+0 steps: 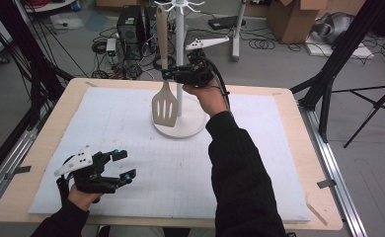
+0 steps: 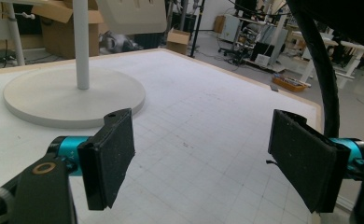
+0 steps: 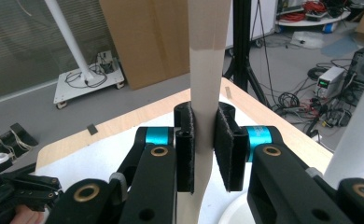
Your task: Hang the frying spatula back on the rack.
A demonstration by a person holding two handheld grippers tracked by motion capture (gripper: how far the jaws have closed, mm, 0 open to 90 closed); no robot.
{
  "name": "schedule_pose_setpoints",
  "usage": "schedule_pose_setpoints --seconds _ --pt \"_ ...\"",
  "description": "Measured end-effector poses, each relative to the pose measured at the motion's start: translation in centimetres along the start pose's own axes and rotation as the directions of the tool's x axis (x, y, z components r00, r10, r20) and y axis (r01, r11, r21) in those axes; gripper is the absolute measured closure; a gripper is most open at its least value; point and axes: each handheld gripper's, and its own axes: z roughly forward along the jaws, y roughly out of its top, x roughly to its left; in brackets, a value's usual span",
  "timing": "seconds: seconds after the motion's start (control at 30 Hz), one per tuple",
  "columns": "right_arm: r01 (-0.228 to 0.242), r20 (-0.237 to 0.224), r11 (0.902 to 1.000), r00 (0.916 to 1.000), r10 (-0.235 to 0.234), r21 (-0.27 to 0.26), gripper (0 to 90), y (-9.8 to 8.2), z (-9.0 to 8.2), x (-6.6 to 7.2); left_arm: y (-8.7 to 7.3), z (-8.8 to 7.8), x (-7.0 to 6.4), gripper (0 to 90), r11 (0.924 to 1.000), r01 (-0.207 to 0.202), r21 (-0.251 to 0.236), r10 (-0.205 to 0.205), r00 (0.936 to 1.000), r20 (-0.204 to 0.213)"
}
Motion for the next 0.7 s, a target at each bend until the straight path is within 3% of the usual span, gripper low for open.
schedule_pose_setpoints --seconds 0.47,0.7 --pt "-0.037 0.040 0.9993 0.9985 0.037 0.005 78.9 -0.4 -0.4 -1.0 0.1 -0.2 0.1 23.3 0.9999 0.002 -0.011 -0.002 1.0000 0.001" --pt "-0.018 0.075 0.9998 0.9970 0.018 -0.001 78.7 -1.0 -0.3 -1.5 0.1 -0.3 0.1 23.3 0.9999 0.002 -0.012 -0.002 1.0000 -0.001"
